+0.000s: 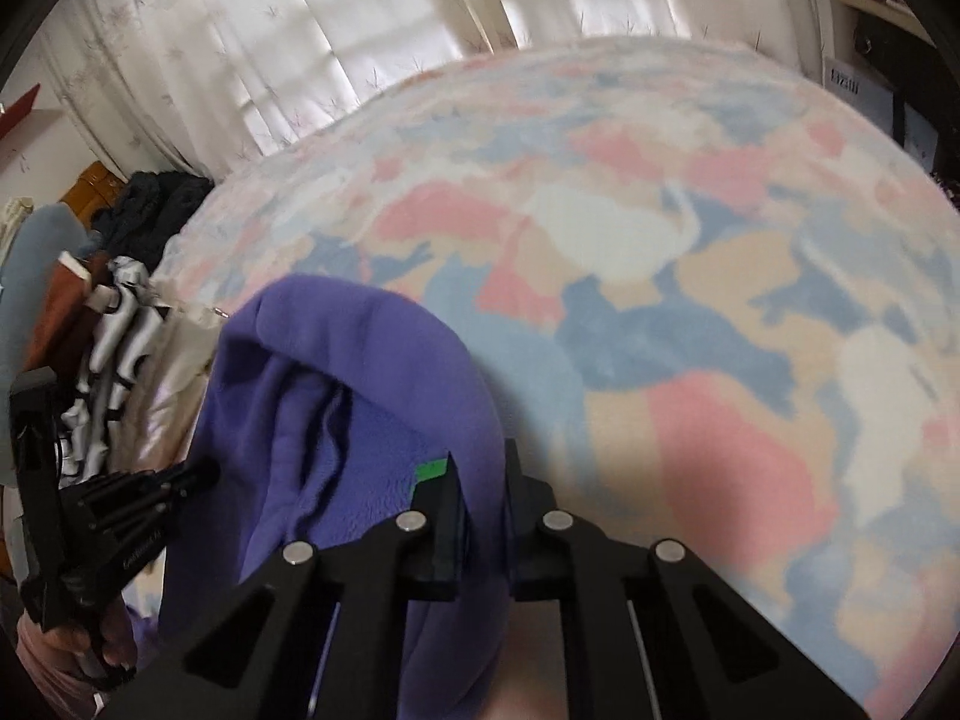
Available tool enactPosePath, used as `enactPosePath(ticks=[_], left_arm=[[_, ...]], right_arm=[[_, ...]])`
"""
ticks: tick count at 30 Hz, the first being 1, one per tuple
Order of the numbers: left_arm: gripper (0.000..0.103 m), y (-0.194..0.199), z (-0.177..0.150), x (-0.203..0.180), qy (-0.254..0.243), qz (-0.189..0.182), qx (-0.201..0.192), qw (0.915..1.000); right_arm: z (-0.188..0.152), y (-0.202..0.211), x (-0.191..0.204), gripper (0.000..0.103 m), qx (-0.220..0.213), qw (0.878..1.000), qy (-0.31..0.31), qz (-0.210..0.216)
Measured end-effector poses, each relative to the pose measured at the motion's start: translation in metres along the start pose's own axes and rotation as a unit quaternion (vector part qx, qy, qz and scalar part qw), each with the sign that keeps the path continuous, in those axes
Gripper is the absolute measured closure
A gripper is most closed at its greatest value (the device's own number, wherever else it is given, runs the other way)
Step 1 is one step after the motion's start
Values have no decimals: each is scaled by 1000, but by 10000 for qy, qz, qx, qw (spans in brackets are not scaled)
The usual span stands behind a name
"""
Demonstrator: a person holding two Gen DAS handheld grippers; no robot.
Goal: Fold large clothes
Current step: 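Grasp the hoodie hood with both tools, then fold the held hood down over the folded body with both tools, release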
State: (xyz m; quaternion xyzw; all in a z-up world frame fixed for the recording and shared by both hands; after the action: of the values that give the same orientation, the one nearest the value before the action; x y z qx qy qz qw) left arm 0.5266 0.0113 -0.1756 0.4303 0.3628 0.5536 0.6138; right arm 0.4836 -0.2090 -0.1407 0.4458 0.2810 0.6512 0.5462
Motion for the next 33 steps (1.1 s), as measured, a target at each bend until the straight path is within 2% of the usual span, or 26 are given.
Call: enactPosePath(ticks=[9,12,16,20,24,27,30,33], left_arm=[[99,114,-47,23,123,-308,-456,9984],[99,152,-79,25,118,-404,-579,9974],[99,182,-129,29,105,-550,-625,9965],[99,190,-184,36,184,-733,-522,9958],[100,176,-243,31,114,-769,-298,9965],[100,163,-283,33,185,-855,-172,9960],[100,152,-318,39,255,-887,-38,9957],[100,143,-344,49,383,-1172,124,9923]], right_arm=[[-30,114,19,97,-587,9973,378,238],[-55,148,32,97,-775,9949,580,270],[-101,188,41,97,-910,9923,767,339],[-155,209,44,97,-924,9902,994,318],[-212,209,41,97,-815,9893,1201,173],[-257,196,33,96,-572,9901,1278,-69],[-297,175,19,95,-135,9917,1252,-244],[-322,166,7,95,39,9930,1149,-257]])
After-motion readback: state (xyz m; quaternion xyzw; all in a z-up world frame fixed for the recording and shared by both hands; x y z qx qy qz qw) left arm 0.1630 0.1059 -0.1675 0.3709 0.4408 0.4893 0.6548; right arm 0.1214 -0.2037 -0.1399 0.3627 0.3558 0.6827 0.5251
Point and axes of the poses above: each gripper's, at about its wrist camera, not at the fingertips, and y roughly against the way its jaws point, x to its left, z to its top, the point moved 4 cm from there along -y, roughly the way its jaws point, and after that the axes turned 7 degrees about x, right-handed, at the moved point
